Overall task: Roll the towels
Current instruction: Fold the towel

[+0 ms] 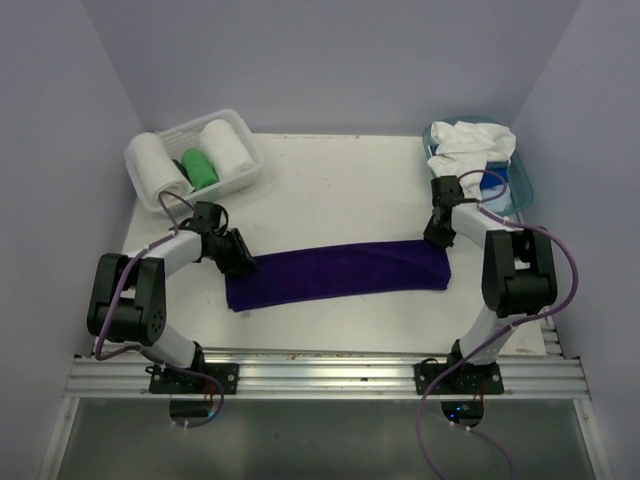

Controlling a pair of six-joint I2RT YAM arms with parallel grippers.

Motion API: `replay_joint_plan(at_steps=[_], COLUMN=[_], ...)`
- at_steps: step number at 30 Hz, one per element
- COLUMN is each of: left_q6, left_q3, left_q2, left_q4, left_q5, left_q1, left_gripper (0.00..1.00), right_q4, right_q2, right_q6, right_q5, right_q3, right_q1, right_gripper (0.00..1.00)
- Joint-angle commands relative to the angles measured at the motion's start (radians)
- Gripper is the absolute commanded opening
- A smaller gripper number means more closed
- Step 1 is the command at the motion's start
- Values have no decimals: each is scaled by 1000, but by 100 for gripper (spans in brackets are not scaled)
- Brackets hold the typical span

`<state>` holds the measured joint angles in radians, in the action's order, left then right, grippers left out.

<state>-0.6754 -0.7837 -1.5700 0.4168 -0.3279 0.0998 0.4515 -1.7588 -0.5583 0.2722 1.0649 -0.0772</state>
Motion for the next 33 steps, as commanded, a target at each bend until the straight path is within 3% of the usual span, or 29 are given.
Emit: replay_joint_plan(at_steps=[1, 9, 10, 21, 26, 30, 33], left_q6=[91, 93, 88, -29, -55, -58, -43], left_q3=[17, 38, 58, 155, 202, 151, 71], left_q2=[68, 301, 312, 208, 148, 136, 203], left_q4=[34, 201, 206, 106, 22, 54, 163], left_q5=[170, 271, 280, 268, 190, 202, 306], left_q1=[-23, -22, -22, -22, -8, -3, -14], left_gripper=[43, 61, 69, 67, 53, 0, 0], right_q4=[-34, -45, -43, -39, -28, -11, 1], right_q2=[70, 211, 214, 257, 280, 295, 314], right_q6=[-25, -15, -14, 0, -6, 6, 20], right_q5=[7, -59, -74, -90, -91, -77, -82], right_q3=[-20, -112, -118, -166, -171, -161, -161], right_q1=[4, 1, -1, -7, -6, -6, -6], right_gripper=[25, 33, 33, 34, 33, 33, 33])
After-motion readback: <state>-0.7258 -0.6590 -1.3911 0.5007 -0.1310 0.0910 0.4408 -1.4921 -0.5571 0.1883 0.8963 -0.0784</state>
